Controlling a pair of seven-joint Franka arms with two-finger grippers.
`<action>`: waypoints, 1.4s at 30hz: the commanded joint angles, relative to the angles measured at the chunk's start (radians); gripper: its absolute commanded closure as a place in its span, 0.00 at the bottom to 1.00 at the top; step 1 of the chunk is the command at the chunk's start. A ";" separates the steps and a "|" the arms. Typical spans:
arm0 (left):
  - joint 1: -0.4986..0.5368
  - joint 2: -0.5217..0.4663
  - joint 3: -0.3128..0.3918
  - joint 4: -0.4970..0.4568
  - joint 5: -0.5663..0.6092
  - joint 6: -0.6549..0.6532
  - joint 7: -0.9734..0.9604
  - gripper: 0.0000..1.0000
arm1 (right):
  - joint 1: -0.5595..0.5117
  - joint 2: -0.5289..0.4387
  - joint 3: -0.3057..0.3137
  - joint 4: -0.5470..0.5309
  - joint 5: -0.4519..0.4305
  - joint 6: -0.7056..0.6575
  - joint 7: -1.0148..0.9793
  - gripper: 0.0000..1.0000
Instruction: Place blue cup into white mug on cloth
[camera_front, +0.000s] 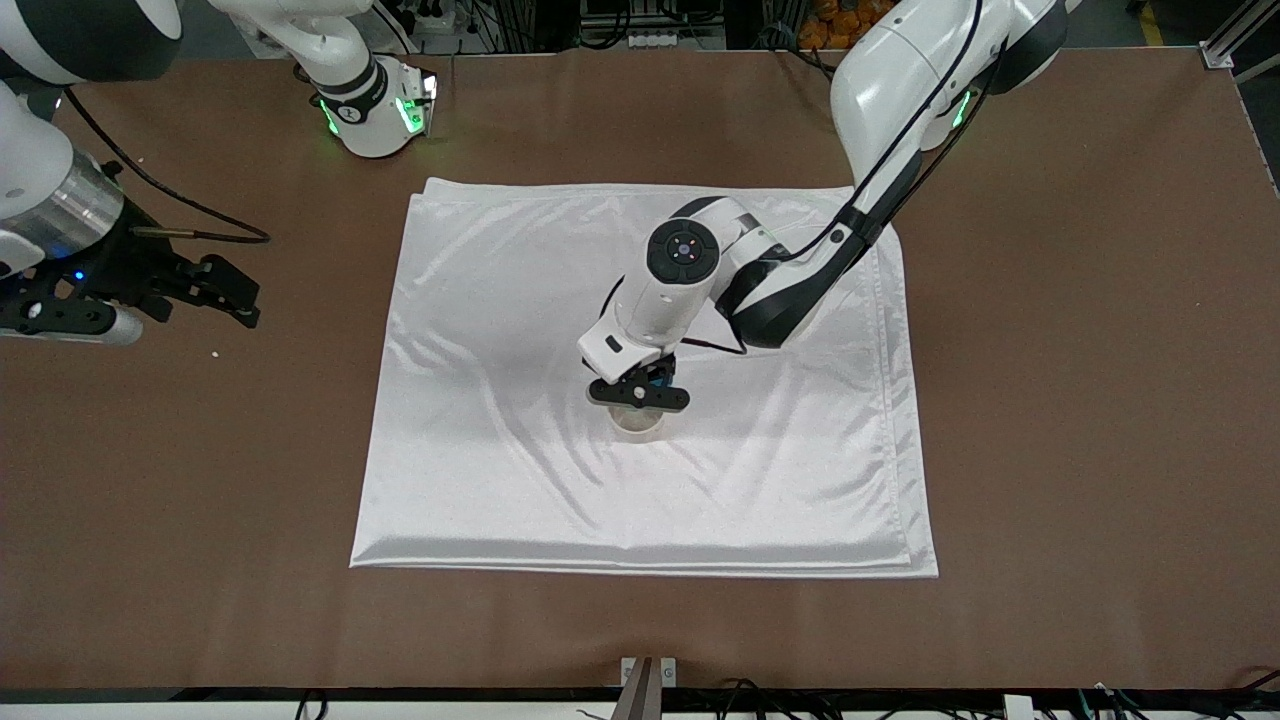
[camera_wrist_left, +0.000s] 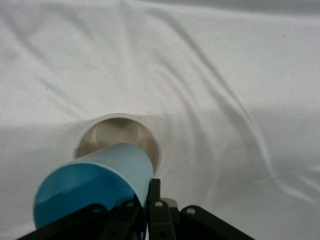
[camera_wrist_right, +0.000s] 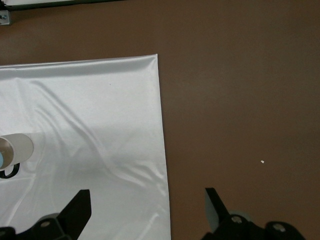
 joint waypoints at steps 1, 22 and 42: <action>-0.011 0.021 0.018 0.035 0.030 0.016 -0.009 1.00 | -0.031 -0.038 0.007 -0.028 0.018 -0.007 -0.023 0.00; -0.014 0.066 0.019 0.026 0.028 0.052 -0.001 1.00 | -0.037 -0.053 -0.062 -0.026 0.020 -0.007 -0.130 0.00; -0.016 0.043 0.021 0.020 0.017 0.058 -0.020 0.63 | 0.012 -0.072 -0.149 -0.031 0.024 0.002 -0.171 0.00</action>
